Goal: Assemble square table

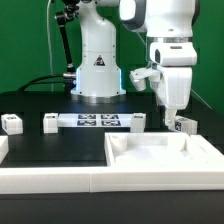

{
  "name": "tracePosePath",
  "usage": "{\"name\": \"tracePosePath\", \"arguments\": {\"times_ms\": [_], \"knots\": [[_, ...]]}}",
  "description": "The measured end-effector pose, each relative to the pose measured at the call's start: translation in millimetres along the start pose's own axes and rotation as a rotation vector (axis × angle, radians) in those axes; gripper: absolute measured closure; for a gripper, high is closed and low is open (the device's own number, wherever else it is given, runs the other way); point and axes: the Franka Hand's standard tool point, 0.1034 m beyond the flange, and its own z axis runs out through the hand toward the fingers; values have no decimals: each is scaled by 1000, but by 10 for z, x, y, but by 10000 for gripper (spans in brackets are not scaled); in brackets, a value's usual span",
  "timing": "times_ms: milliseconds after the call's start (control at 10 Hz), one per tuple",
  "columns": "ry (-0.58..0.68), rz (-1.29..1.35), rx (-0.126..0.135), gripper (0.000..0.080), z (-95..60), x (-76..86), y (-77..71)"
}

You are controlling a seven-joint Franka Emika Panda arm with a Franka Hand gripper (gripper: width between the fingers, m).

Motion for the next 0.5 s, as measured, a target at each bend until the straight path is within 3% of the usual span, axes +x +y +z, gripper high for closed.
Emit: {"name": "tracePosePath", "arguments": {"times_ms": [500], "knots": [[2,200,0,151,-1,78,-66]]}}
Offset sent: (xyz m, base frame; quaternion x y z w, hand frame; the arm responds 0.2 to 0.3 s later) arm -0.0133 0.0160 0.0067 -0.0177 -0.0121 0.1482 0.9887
